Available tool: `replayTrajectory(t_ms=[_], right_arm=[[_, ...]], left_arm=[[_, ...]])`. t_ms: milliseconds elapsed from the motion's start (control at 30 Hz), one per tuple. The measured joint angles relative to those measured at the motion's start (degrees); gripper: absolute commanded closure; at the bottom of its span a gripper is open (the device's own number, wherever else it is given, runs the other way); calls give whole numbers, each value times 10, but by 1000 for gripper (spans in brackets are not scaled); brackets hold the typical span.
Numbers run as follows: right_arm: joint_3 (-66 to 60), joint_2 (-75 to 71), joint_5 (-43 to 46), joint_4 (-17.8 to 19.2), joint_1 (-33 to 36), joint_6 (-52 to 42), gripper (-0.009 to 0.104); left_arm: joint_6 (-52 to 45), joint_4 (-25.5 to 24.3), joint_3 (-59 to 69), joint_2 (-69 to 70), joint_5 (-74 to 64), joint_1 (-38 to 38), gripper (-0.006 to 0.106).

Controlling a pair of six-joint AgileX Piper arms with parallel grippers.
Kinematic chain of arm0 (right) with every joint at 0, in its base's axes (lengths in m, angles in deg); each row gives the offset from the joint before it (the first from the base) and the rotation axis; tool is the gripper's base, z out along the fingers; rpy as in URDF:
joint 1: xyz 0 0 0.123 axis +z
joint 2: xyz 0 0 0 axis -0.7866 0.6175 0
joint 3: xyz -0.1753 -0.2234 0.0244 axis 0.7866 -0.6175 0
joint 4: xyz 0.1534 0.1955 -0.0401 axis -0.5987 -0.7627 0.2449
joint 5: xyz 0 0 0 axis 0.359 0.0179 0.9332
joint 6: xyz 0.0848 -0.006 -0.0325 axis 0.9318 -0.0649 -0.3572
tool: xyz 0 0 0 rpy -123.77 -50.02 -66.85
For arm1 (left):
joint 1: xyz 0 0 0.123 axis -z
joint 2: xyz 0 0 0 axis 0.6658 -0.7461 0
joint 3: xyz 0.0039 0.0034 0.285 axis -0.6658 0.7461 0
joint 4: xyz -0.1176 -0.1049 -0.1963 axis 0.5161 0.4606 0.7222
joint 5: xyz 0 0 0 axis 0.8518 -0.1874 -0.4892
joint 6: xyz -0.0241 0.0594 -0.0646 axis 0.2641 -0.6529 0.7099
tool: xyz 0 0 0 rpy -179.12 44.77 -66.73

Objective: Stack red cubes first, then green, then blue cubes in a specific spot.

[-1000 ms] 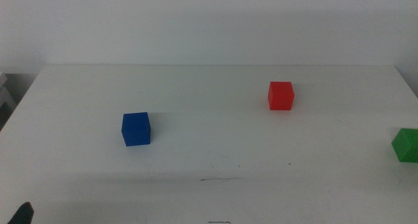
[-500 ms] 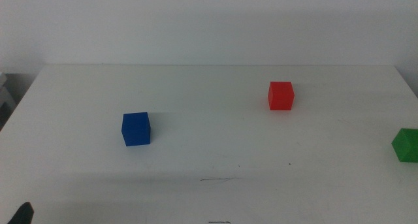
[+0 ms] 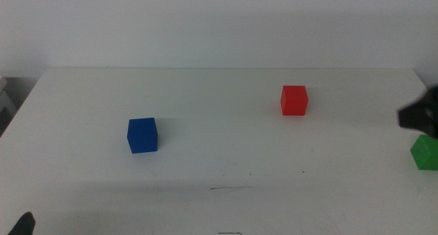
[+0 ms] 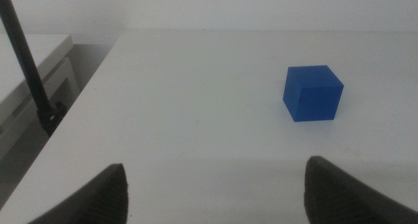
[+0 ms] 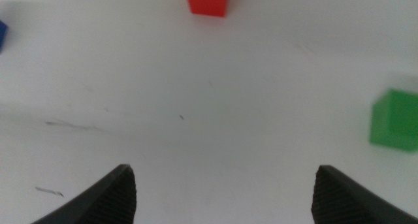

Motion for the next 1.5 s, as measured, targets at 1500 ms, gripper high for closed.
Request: replayTrajectory(t_ms=[1500], right_arm=[[617,749,-55,133,66,168,20]], left_arm=[[0,0,0,0,0,0,9]])
